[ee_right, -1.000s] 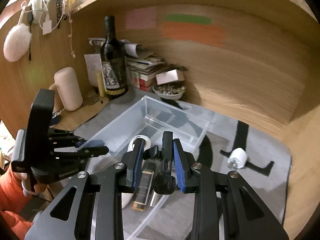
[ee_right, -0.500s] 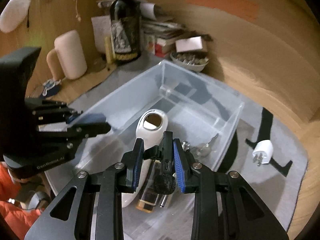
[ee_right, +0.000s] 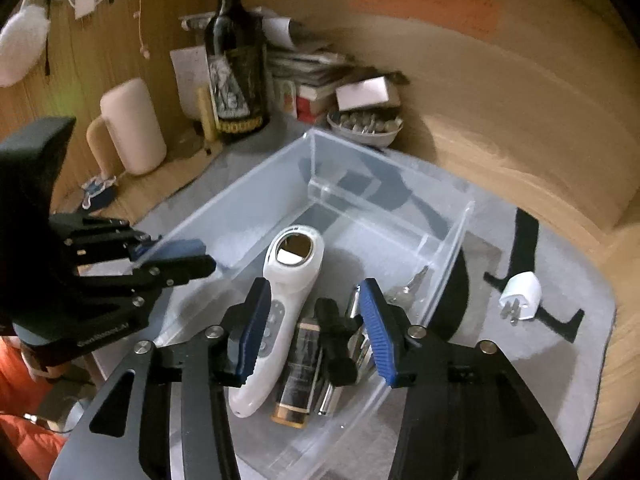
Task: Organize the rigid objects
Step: 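Carry the black cylindrical item into the box and release it, then move the right gripper to the round black item and grasp it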
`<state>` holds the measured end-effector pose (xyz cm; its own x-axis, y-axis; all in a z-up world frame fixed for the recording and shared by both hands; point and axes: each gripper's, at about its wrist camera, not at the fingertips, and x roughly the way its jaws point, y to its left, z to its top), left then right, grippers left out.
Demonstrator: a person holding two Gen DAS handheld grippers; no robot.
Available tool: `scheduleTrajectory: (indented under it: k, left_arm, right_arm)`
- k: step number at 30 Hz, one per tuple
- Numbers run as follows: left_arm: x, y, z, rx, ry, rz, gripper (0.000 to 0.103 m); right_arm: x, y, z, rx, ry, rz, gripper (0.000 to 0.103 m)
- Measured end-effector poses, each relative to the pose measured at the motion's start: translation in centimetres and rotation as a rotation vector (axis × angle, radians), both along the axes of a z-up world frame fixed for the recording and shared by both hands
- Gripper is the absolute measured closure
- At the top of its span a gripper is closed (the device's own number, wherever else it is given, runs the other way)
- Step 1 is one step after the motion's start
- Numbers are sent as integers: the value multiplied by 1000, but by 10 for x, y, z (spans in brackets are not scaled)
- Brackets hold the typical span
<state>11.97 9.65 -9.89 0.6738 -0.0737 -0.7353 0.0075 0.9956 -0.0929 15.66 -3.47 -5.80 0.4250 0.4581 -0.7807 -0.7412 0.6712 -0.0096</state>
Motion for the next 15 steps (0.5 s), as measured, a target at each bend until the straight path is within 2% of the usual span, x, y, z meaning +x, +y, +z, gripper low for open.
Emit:
scheduleTrajectory:
  k: [8, 15]
  left_arm:
    - [0, 0, 0, -1, 0, 0, 92]
    - [0, 0, 0, 0, -1, 0, 92]
  right_arm:
    - [-10, -20, 18, 32, -39, -37, 60]
    - [-31, -63, 30, 42, -76, -103, 58]
